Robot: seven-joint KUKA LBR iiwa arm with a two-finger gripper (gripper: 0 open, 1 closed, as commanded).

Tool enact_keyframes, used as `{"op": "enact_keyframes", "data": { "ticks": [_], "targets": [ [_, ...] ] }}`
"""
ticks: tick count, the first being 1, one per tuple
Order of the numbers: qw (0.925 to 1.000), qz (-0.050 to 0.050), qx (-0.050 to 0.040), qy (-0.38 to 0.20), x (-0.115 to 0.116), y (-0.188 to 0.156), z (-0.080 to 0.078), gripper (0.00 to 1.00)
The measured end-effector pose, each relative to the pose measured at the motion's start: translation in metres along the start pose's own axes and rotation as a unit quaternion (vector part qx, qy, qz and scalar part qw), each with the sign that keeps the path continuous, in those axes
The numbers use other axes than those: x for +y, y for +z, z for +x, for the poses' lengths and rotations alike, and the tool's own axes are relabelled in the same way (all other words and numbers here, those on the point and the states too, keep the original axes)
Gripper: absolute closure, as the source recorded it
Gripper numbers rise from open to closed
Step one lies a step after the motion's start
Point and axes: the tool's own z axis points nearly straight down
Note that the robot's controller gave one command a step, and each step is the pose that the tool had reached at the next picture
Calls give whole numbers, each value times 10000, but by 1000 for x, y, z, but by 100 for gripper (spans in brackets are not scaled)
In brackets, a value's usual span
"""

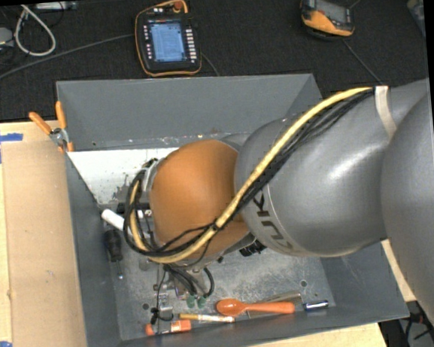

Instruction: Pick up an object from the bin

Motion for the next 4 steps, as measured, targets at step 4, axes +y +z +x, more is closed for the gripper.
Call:
{"op": "enact_keyframes", "data": {
  "ticks": [4],
  "targets": [
    [9955, -8, -30, -942, -26, 32, -14, 0]
  ]
}}
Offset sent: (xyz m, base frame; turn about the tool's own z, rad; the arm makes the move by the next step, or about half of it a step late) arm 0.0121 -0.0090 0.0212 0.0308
